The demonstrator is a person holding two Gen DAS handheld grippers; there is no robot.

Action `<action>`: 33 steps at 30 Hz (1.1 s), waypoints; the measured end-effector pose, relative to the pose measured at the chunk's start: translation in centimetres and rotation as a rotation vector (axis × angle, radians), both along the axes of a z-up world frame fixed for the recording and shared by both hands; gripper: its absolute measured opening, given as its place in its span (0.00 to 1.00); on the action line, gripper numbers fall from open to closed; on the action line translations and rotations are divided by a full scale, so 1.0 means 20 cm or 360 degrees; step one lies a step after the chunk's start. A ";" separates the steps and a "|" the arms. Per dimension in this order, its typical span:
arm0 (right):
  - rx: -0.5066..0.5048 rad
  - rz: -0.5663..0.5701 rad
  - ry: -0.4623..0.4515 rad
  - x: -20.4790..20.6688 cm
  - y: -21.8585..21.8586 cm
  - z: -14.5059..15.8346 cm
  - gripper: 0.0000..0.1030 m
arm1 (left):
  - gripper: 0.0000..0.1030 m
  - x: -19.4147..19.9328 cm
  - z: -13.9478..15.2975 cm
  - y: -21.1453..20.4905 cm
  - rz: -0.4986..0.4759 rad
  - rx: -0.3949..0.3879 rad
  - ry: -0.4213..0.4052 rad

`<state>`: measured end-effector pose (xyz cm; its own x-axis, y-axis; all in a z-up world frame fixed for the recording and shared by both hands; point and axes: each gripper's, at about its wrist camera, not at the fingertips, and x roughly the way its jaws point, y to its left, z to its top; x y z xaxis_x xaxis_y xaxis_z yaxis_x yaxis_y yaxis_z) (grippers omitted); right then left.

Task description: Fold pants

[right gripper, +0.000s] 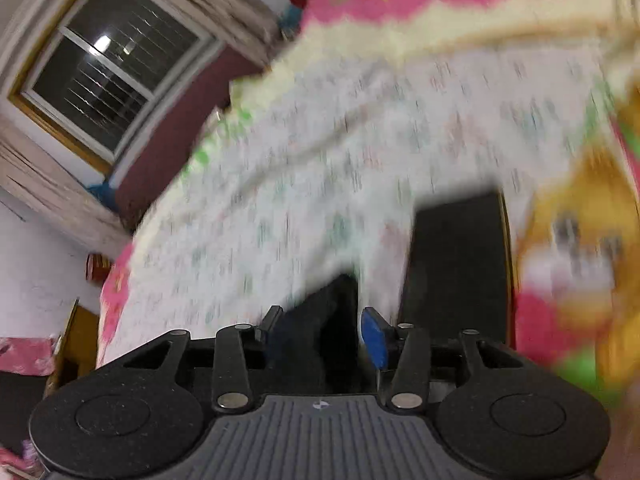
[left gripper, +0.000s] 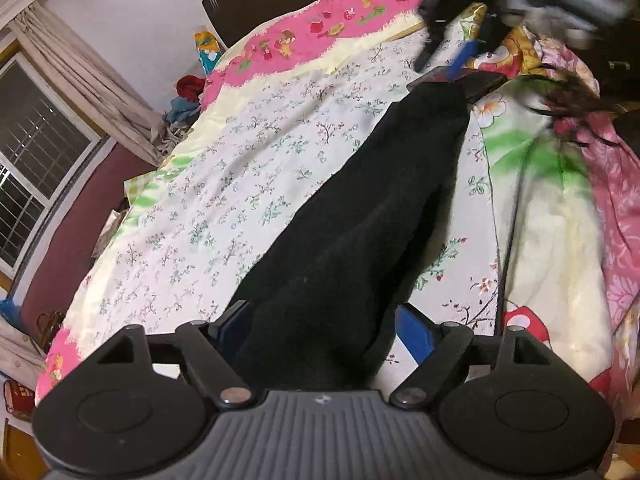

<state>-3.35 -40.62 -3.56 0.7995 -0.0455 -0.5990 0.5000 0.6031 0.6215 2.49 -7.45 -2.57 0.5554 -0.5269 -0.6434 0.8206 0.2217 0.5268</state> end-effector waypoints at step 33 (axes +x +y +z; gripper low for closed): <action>0.0107 -0.0010 -0.0215 0.27 0.15 -0.28 0.09 | 0.86 -0.05 -0.04 0.02 -0.0037 0.0042 0.0007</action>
<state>2.10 -37.57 -9.18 0.8729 -0.0141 -0.4876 0.4126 0.5548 0.7225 1.52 -7.15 -3.41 0.5403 -0.5227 -0.6594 0.8276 0.1885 0.5287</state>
